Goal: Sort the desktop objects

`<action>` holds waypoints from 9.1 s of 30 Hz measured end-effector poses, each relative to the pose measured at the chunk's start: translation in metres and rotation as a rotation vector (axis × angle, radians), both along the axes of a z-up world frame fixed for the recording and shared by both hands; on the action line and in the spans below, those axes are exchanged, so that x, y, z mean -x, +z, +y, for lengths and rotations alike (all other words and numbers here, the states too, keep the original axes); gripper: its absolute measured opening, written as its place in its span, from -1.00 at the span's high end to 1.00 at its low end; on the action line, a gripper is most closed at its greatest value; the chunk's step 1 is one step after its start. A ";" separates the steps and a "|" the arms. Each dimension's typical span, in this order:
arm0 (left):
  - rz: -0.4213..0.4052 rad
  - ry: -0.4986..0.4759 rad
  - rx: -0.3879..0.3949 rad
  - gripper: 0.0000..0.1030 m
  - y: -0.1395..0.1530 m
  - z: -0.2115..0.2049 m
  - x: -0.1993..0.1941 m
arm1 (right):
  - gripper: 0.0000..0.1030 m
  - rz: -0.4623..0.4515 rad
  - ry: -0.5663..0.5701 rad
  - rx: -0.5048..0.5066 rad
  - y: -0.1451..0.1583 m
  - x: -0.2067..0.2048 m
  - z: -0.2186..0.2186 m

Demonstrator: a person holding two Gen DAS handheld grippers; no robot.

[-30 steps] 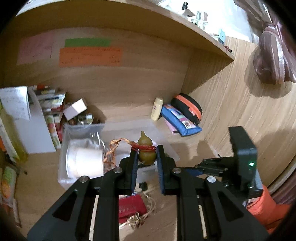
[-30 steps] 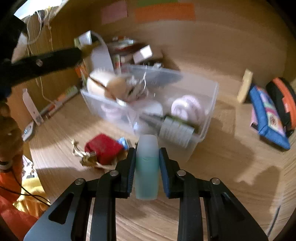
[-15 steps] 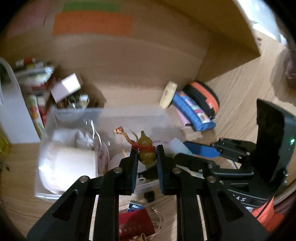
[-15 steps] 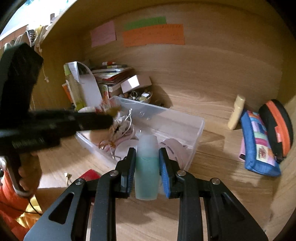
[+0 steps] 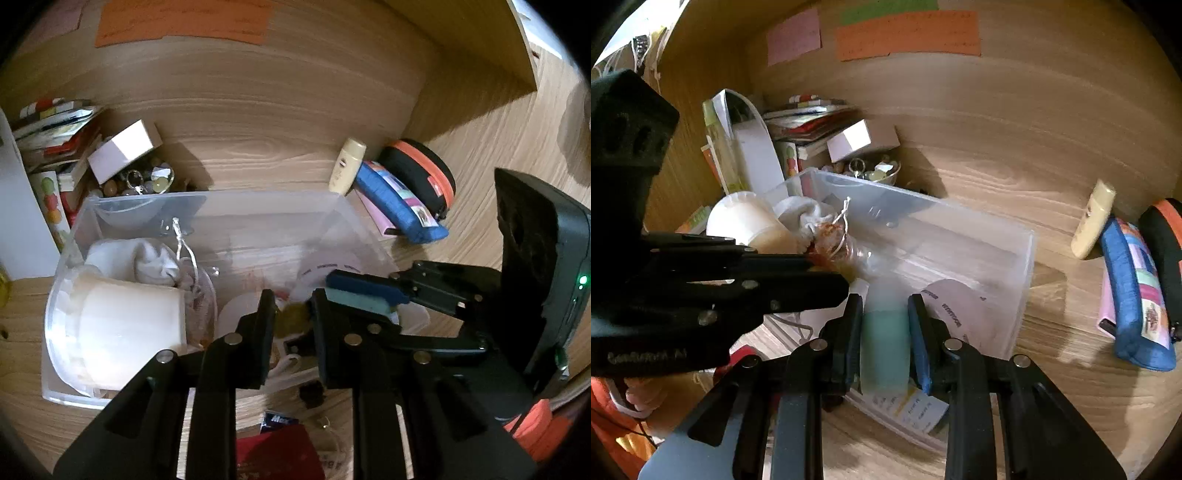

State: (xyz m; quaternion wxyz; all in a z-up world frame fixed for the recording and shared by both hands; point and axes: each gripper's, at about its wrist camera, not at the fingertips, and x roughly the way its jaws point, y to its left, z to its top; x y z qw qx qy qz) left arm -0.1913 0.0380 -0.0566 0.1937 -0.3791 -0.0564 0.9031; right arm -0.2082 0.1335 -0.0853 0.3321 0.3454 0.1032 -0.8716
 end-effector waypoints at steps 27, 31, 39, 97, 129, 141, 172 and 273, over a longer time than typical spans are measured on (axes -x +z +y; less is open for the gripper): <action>0.088 0.081 0.046 -0.92 0.038 -0.047 -0.064 | -0.74 0.165 -0.130 -0.065 0.025 -0.063 0.028; -0.017 0.092 0.091 -0.92 0.008 -0.057 -0.069 | -0.76 0.143 -0.110 -0.076 0.017 -0.074 0.029; -0.160 -0.017 0.064 -0.92 -0.036 -0.046 -0.072 | -0.76 0.097 -0.113 -0.115 -0.010 -0.080 0.032; 0.133 0.053 0.000 0.16 0.025 -0.048 -0.091 | 0.65 -0.048 -0.066 0.011 -0.011 -0.066 0.016; 0.048 -0.009 0.113 0.15 0.013 0.012 0.038 | 0.65 0.016 -0.068 0.097 0.007 0.001 0.044; 0.044 0.034 0.054 -0.24 0.034 -0.005 0.030 | 0.10 0.104 -0.088 0.049 0.019 -0.018 0.042; 0.044 0.153 0.232 -0.86 0.005 -0.064 -0.067 | -0.41 -0.021 0.100 -0.087 -0.034 -0.101 -0.012; 0.199 0.217 0.134 -0.96 0.031 -0.055 -0.045 | -0.88 0.133 -0.205 -0.046 0.029 -0.045 0.027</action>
